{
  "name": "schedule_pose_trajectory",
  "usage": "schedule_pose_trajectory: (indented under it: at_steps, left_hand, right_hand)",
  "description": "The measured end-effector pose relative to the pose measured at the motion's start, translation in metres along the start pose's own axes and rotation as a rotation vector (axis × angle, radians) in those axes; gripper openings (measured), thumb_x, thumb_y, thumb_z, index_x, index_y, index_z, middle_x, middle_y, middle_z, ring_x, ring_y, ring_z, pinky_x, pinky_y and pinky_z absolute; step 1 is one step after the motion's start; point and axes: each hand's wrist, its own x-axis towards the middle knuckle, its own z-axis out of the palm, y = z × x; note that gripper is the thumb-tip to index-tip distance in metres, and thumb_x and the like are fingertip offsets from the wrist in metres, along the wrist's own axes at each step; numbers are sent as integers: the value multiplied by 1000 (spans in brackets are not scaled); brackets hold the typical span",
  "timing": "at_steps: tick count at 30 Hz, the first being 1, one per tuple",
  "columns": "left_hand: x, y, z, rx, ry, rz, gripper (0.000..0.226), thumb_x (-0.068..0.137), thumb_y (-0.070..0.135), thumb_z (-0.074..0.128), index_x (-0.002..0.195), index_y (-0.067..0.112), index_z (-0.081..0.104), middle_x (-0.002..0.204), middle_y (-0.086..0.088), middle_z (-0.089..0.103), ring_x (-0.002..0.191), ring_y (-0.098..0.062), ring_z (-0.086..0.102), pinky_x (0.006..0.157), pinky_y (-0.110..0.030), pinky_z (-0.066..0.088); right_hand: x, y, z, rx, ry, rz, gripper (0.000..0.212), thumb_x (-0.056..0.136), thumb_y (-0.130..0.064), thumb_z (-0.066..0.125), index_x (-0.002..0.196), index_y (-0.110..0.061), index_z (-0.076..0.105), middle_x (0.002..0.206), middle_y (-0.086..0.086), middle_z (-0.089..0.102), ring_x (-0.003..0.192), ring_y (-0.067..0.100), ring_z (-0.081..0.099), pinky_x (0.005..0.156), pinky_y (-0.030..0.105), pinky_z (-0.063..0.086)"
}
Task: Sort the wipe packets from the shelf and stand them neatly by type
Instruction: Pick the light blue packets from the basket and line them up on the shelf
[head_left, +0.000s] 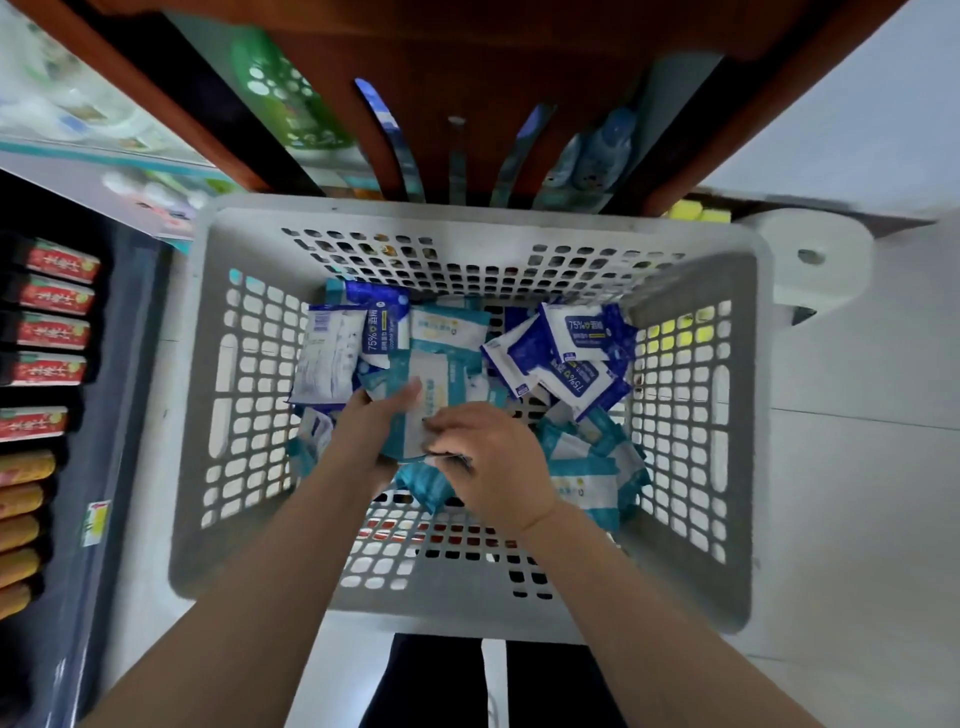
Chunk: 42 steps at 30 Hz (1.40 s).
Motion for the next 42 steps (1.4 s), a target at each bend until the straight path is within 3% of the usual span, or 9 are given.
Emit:
schedule_pose_trajectory:
  at_steps: [5, 12, 16, 22, 27, 30, 33, 37, 42]
  left_hand:
    - [1, -17, 12, 195, 18, 25, 43, 85, -6, 61, 125, 5, 49, 107, -15, 68, 84, -29, 67, 58, -37, 55]
    - [4, -60, 42, 370, -122, -22, 32, 90, 4, 62, 119, 13, 52, 118, -13, 66, 100, -30, 65, 85, -51, 54]
    - [8, -90, 64, 792, -225, 10, 29, 93, 9, 59, 119, 15, 49, 116, -6, 60, 104, -24, 59, 91, -36, 48]
    - [16, -123, 67, 1833, -275, 309, 46, 88, 33, 61, 126, 11, 48, 123, -10, 52, 114, -26, 49, 94, -38, 46]
    - [24, -86, 39, 1775, -90, 489, 36, 90, 36, 56, 118, 13, 60, 112, -9, 55, 109, -26, 52, 86, -39, 49]
    - [37, -46, 15, 1721, 99, 616, 35, 92, 30, 56, 124, 16, 60, 120, -9, 56, 114, -27, 50, 90, -40, 45]
    - [52, -12, -3, 1782, 261, 794, 41, 90, 26, 59, 129, 17, 55, 132, -9, 50, 124, -29, 42, 98, -46, 37]
    - [78, 14, -18, 1930, 241, 757, 55, 91, 31, 57, 142, 18, 40, 153, -7, 30, 144, -25, 19, 113, -49, 21]
    - [97, 17, -31, 2071, 129, 627, 76, 94, 40, 53, 153, 25, 9, 162, -2, -4, 148, -20, -8, 119, -51, 2]
  right_hand:
    - [-8, 13, -29, 251, 8, 523, 41, 77, -55, 65, 84, -15, 70, 87, -4, 69, 82, 12, 62, 76, 35, 53]
    - [-39, 70, -52, 401, -4, 1110, 35, 88, -18, 65, 121, -19, 51, 119, 2, 61, 98, 20, 61, 84, 37, 53]
    - [-55, 84, -68, -101, -177, 1046, 48, 88, -6, 52, 132, -24, 46, 112, -2, 58, 95, 23, 58, 72, 31, 46]
    - [-62, 90, -53, -526, -379, 918, 40, 87, -15, 50, 127, -18, 55, 142, 13, 39, 134, 31, 31, 108, 40, 29]
    - [-53, 84, -34, -670, -349, 758, 55, 85, -20, 59, 138, -21, 43, 157, 15, 18, 147, 33, 3, 117, 49, -2]
    - [-37, 77, -18, -590, -169, 488, 45, 66, -15, 81, 108, -12, 67, 119, 15, 62, 116, 35, 55, 98, 49, 44]
    - [-6, 69, 2, -448, -189, 310, 39, 65, -16, 83, 101, -10, 68, 103, 12, 66, 99, 33, 62, 83, 45, 54]
    - [45, 69, 26, -469, -397, 278, 67, 87, -19, 67, 145, -13, 33, 154, 13, 27, 144, 28, 20, 118, 43, 21]
    - [92, 86, 46, -605, -471, 255, 86, 84, -7, 63, 152, -13, 11, 159, 15, 5, 148, 30, 2, 120, 43, 8]
